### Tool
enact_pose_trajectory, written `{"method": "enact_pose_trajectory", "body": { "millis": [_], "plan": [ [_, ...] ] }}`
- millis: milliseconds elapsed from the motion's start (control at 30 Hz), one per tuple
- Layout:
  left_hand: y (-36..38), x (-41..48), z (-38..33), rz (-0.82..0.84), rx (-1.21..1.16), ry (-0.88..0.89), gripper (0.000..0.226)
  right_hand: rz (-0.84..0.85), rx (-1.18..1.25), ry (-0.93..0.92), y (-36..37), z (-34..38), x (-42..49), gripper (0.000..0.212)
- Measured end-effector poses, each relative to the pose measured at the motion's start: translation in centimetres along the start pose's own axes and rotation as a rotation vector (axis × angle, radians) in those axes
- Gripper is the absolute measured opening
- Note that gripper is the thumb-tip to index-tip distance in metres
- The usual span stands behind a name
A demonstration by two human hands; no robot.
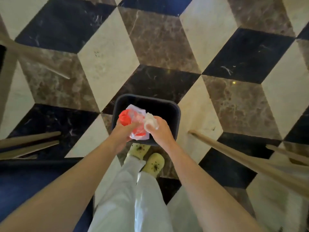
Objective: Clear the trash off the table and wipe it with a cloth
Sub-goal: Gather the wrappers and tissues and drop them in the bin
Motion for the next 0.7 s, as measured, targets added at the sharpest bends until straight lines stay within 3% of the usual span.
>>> {"method": "enact_pose_trajectory", "body": {
  "millis": [133,300,467,533,700],
  "plan": [
    [-0.7,6.1,3.1,-0.099,-0.021,-0.081,0.068,0.025,0.061,0.061,3.2,-5.0,3.7,0.05],
    [-1.2,12.3,4.4,-0.056,0.055,-0.119,0.079,0.068,-0.093,0.059,4.5,-8.2,8.0,0.043],
    [-2.0,15.4,5.2,-0.065,0.081,-0.124,0.081,0.075,-0.145,0.079,6.1,-10.8,10.6,0.049],
    [-2.4,15.7,5.2,-0.091,0.145,-0.144,0.072,0.086,-0.16,0.089,6.5,-11.0,10.8,0.051],
    [-3.8,15.4,3.4,-0.138,0.55,-0.073,0.059,0.129,-0.275,0.085,6.5,-11.0,10.7,0.061]
  ]
}}
Point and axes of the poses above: each hand's wrist, its own x-axis towards the middle knuckle, its own y-axis out of the palm, z = x × y, the point moved 5 cm from there along x, towards the middle knuckle, and after that the axes turned 7 degrees about -y, right-handed, at the moved point
